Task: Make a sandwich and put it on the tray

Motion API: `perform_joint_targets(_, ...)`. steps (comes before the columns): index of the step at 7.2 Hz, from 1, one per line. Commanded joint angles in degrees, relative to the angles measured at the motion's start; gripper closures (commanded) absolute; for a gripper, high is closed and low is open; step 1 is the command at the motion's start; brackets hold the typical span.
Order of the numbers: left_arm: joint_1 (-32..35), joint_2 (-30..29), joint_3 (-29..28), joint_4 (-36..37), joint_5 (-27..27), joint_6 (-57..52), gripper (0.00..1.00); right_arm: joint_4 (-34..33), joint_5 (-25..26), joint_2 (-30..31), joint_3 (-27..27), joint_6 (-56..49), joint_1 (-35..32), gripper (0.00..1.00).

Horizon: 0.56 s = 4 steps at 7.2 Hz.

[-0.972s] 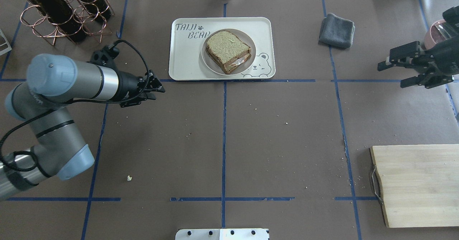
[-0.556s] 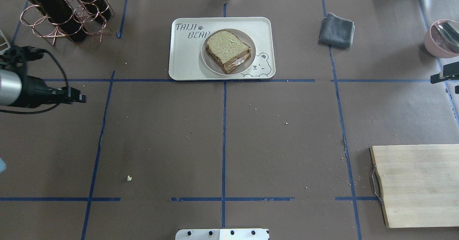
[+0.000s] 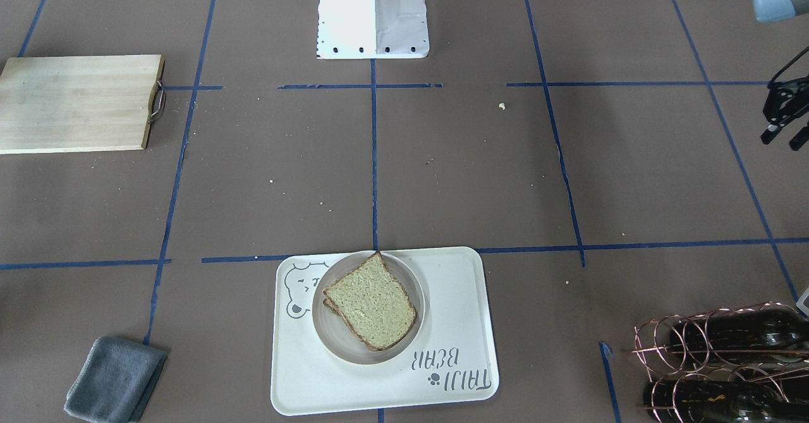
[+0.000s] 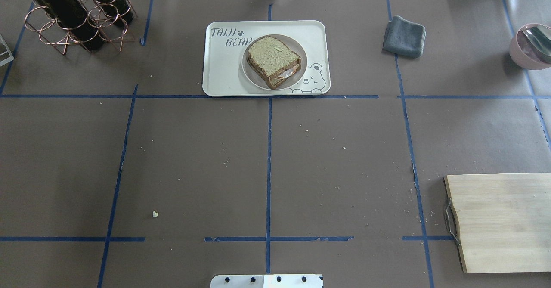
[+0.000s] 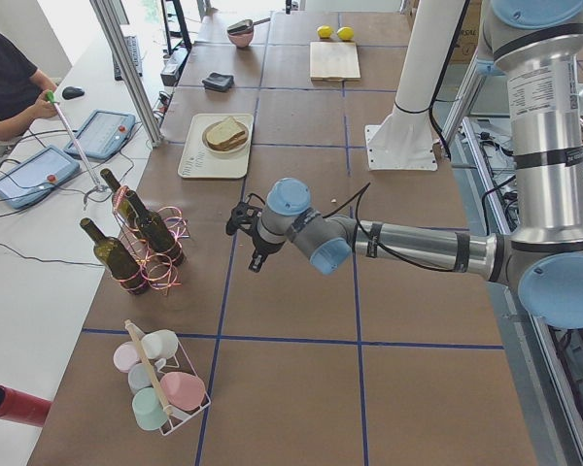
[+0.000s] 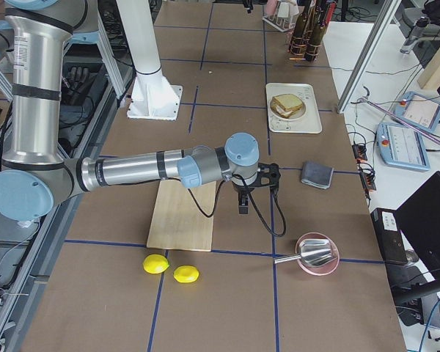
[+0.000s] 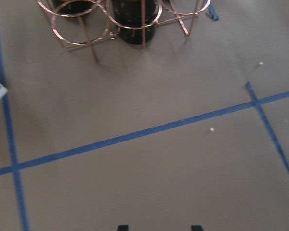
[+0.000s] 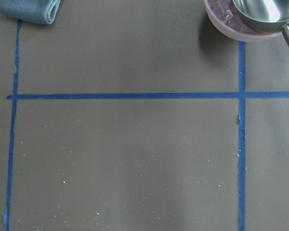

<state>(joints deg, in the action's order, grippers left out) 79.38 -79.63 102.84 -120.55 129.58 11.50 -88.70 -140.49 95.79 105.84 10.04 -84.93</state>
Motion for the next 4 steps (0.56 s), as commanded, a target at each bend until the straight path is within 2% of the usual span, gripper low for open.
perform_joint_targets(1,10.6,-2.4,1.2,22.4,3.4,-18.3,0.47,-14.7,3.4,-1.0,-0.3,-18.7,-2.5,0.0)
perform_joint_targets(2,11.9,-3.9,3.8,33.8,3.4,-21.4,0.45,-17.3,5.5,-2.3,-0.3,-21.9,-3.1,0.0)
perform_joint_targets(3,12.2,-2.8,4.6,35.8,3.4,-22.8,0.0,-17.3,5.3,-2.3,-0.4,-21.7,-3.1,0.0)
perform_joint_targets(4,12.2,-1.3,4.2,35.3,3.5,-22.7,0.0,-17.1,5.2,-1.8,-0.3,-20.9,-3.1,0.0)
